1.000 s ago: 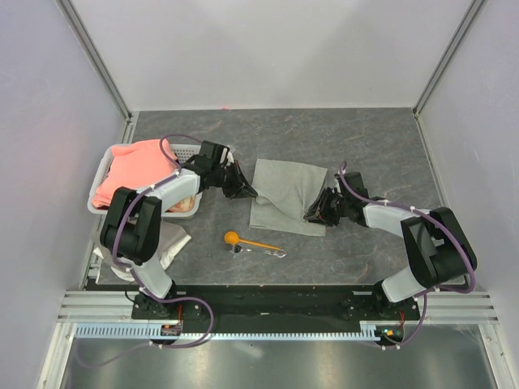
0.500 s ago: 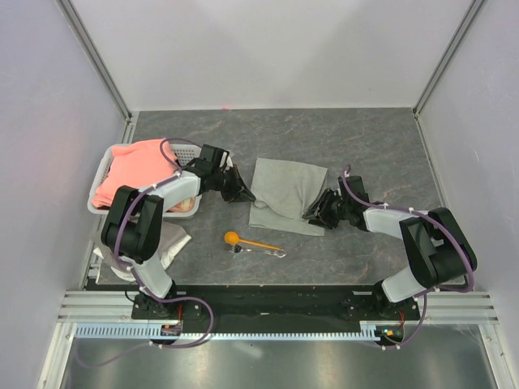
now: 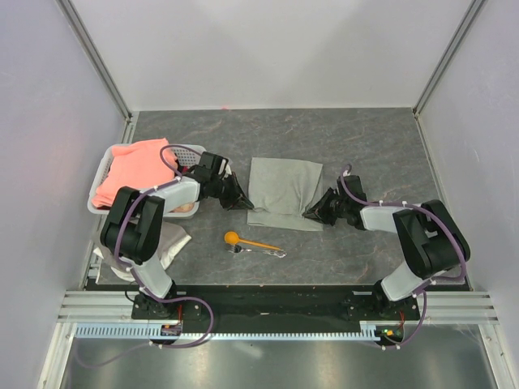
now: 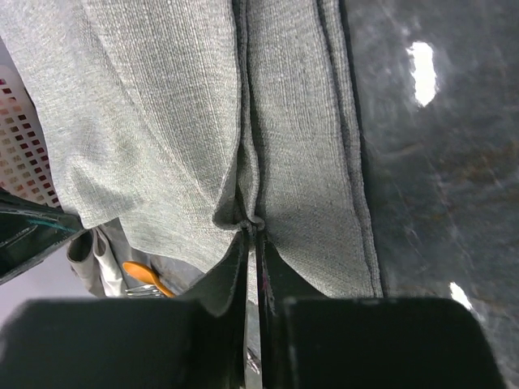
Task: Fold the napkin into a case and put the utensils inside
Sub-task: Fold the rectangle-folded napkin at the center of the board.
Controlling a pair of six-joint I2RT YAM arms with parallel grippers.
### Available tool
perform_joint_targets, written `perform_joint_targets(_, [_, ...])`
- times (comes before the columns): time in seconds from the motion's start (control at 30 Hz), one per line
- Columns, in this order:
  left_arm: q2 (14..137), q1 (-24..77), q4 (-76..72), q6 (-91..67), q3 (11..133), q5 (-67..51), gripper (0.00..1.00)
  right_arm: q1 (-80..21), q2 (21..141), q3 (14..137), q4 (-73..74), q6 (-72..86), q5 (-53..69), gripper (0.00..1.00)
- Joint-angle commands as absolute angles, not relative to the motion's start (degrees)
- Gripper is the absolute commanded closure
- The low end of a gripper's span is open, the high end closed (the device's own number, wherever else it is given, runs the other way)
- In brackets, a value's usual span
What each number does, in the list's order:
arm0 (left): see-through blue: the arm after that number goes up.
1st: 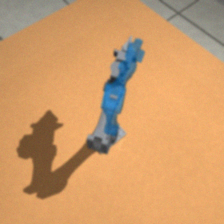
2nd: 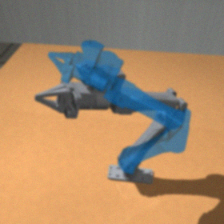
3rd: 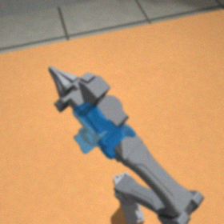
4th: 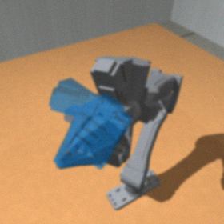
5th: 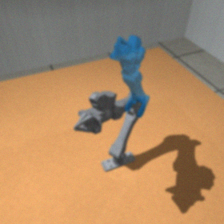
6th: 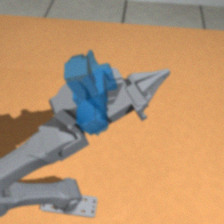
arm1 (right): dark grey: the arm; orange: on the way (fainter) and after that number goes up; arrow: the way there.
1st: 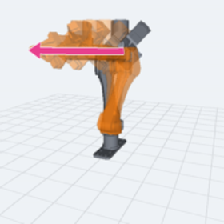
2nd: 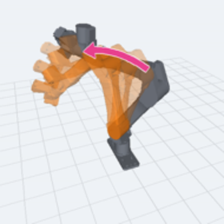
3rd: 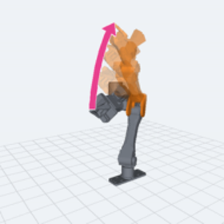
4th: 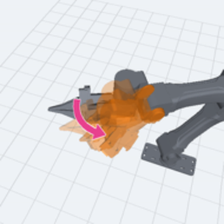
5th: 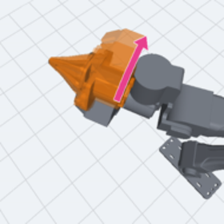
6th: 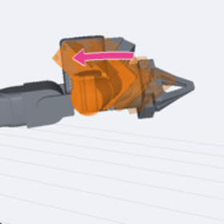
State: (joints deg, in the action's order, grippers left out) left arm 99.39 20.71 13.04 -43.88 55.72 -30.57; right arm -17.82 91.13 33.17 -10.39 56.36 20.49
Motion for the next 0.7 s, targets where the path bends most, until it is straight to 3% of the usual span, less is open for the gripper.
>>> perform_joint_targets(0.0, [96.33,20.57,10.63,-43.86,55.28,-31.73,0.98,-18.37,93.08,35.95,-13.53,54.76,18.54,0.97])
perform_joint_targets(0.3, [95.45,20.48,9.32,-45.96,60.01,-35.76,0.98,-17.32,85.52,42.53,-3.88,49.66,17.48,1.00])
perform_joint_targets(0.4, [95.01,20.74,9.32,-48.34,62.14,-37.96,0.98,-15.65,83.59,47.80,7.35,46.07,16.71,1.00])
perform_joint_targets(0.67, [92.64,22.06,9.23,-48.78,55.04,-41.40,0.98,-13.27,78.32,48.44,23.90,33.58,14.33,1.00])
